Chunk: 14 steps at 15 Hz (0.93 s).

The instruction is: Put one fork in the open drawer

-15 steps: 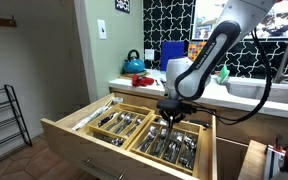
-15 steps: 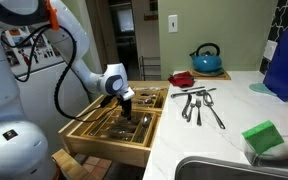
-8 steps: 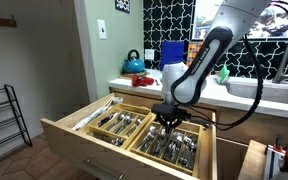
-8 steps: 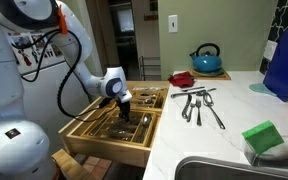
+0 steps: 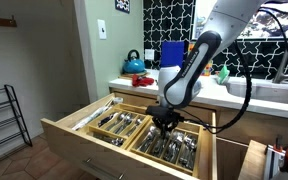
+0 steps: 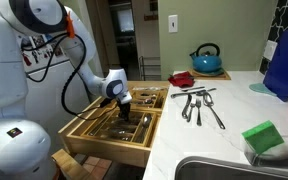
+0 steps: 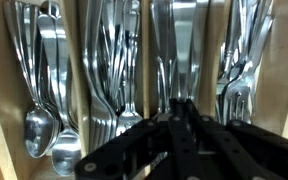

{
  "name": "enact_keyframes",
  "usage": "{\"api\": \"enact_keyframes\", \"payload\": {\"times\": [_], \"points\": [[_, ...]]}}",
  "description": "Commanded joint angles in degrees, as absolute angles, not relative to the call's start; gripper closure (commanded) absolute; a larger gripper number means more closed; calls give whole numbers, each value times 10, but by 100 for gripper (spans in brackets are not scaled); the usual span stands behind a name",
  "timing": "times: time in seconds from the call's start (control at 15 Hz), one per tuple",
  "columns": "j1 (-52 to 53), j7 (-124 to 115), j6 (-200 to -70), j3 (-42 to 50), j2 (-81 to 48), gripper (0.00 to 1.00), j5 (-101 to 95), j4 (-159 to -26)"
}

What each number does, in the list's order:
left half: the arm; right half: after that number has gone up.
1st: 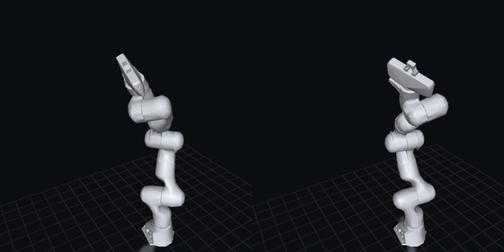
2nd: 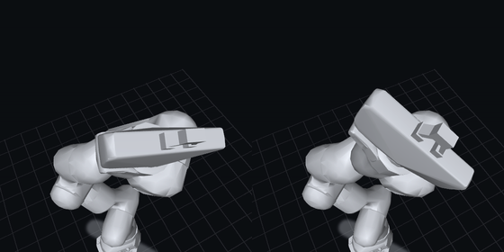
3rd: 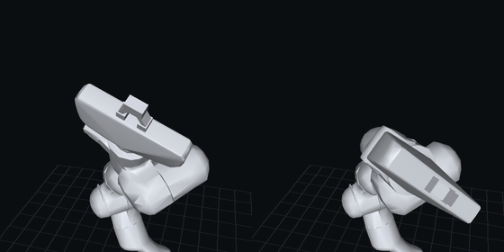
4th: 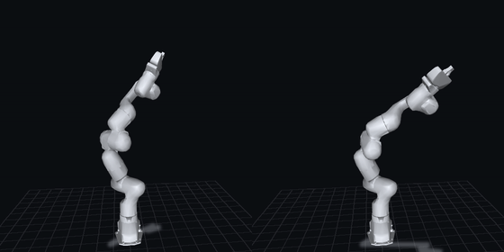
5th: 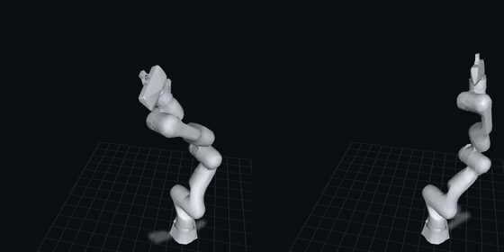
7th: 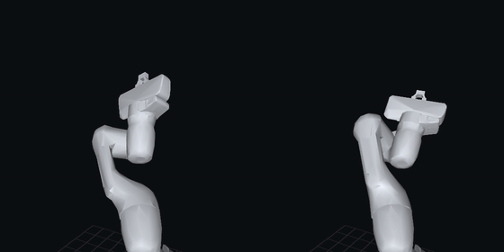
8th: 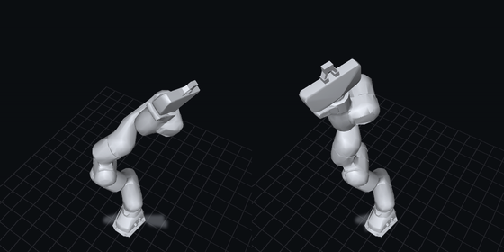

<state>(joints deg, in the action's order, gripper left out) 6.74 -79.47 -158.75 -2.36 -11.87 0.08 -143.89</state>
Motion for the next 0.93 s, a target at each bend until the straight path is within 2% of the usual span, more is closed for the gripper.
{"api": "enact_keyframes", "payload": {"times": [0.0, 0.87], "points": [[84, -811, -1597, -9, -143, 98, 7, -1424], [96, -781, -1579, -20, -191, 97, 54, -1386]]}}
